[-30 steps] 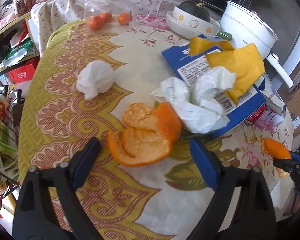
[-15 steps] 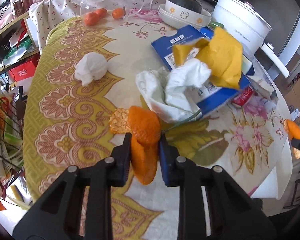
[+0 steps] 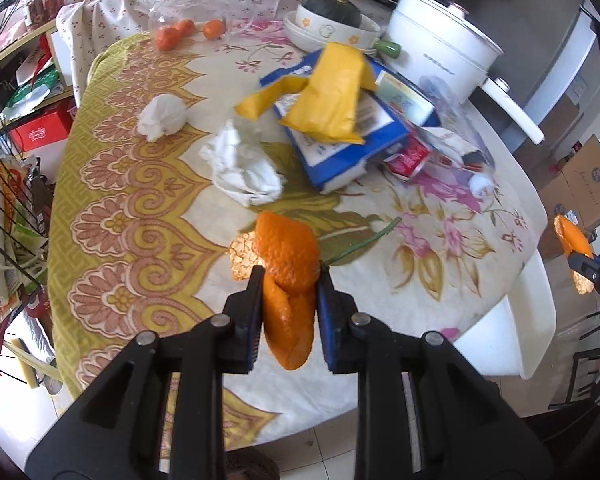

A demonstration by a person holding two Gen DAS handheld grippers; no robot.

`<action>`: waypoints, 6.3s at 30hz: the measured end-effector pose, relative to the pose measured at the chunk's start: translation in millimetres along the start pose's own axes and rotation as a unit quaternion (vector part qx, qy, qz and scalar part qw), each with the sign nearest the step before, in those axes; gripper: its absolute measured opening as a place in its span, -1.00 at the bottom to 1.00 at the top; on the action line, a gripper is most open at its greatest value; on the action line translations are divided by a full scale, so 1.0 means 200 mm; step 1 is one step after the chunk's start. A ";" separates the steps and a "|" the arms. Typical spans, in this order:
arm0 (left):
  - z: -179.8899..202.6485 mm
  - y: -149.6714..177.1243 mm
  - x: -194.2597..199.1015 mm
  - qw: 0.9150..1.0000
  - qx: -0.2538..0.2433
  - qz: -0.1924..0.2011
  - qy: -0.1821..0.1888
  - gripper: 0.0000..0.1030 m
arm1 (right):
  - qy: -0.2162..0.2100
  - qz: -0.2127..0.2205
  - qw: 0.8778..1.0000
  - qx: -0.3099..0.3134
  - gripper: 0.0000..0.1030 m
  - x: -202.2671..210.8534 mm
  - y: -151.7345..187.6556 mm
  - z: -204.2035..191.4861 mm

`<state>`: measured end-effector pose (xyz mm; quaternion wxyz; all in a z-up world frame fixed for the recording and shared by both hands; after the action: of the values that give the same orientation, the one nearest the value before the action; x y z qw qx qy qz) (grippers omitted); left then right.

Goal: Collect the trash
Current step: 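Carry both orange peels to the white bin and open both tools, then grasp the crumpled tissue with the left tool while the right tool grasps the water bottle, then carry tissue and water bottle over the white bin and open both tools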

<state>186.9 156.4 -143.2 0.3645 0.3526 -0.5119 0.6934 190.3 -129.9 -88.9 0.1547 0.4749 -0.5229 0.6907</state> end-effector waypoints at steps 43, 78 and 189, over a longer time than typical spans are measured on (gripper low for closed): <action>1.66 0.43 -0.32 0.952 -0.229 -0.096 0.178 -0.49 | 0.097 -0.079 0.978 -0.170 -0.77 0.28 0.77 0.95; 1.46 0.32 -0.27 0.970 -0.215 -0.052 0.097 0.97 | 0.097 -0.090 0.973 -0.192 0.45 0.29 0.77 0.98; 0.58 -0.07 -0.03 0.993 0.028 0.048 0.104 -0.26 | 0.048 0.006 0.982 -0.183 0.22 0.13 0.16 0.59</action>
<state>215.1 46.5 -114.7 0.3714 0.2637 -0.4681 0.7572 213.3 -253.6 -85.4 0.2597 0.4020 -0.6356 0.6057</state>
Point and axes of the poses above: each gripper's, at about its wrist camera, not at the fingertips, and x roughly against the way its jaws point, z to its right, y to its underside, the point moved 4 cm from there along -x, roughly the way its jaws point, and after that the axes turned 6 degrees about x, right-handed, at the moved point
